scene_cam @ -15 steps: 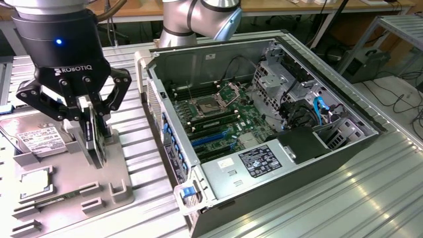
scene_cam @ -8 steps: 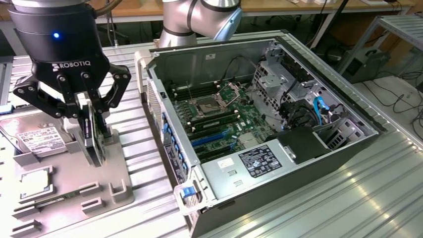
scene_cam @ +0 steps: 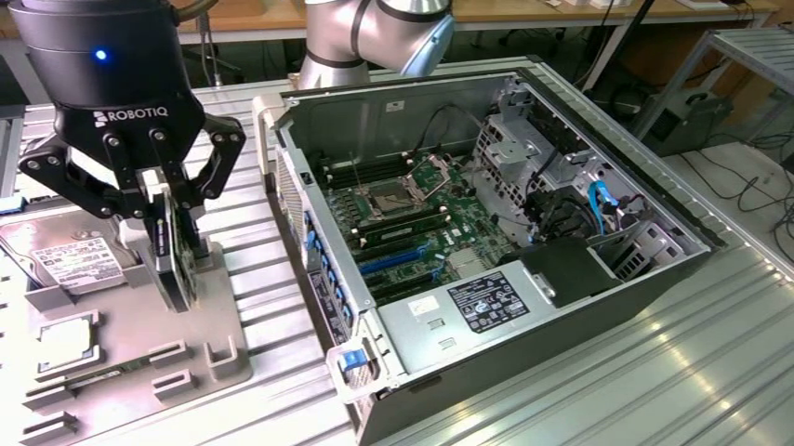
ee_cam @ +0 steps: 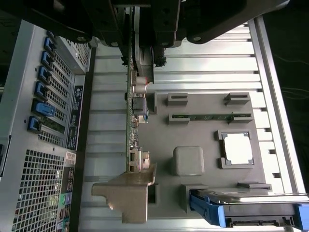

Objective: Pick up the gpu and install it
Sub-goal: 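Pick up the gpu and move the gpu toward the slot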

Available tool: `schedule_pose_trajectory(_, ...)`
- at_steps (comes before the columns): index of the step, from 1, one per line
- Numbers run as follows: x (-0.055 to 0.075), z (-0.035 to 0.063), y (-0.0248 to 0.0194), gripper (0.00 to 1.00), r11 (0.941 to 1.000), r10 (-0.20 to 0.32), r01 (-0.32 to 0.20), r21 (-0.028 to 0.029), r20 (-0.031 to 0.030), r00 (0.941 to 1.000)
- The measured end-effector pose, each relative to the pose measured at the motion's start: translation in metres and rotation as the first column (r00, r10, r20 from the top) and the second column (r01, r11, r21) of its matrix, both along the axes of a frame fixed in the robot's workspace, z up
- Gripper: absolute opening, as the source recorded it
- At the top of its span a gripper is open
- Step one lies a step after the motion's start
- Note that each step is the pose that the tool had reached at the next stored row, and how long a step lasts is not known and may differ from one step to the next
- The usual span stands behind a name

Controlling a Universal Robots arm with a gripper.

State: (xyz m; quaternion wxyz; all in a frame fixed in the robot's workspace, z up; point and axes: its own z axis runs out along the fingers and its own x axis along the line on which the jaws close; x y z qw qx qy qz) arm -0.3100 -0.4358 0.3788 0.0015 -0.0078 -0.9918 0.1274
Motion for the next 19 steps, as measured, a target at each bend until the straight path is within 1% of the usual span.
schedule_pose_trajectory(3,0.000,0.0027,0.0000,0.28,1.0000,0.000,0.000,-0.0060,0.0000,1.0000)
schedule_pose_trajectory(6,0.000,0.0048,0.0000,0.28,1.0000,0.000,0.000,-0.0090,0.0000,1.0000)
schedule_pose_trajectory(8,0.000,0.0085,0.0000,0.28,0.9999,0.000,0.000,-0.0132,0.0001,1.0000)
schedule_pose_trajectory(9,0.000,0.0102,0.0000,0.28,0.9999,0.000,0.000,-0.0167,-0.0001,1.0000)
schedule_pose_trajectory(15,0.000,0.0142,0.0000,0.28,0.9996,0.000,0.000,-0.0297,0.0004,1.0000)
schedule_pose_trajectory(19,0.000,0.0217,0.0000,0.28,0.9994,0.000,0.000,-0.0344,0.0008,1.0000)
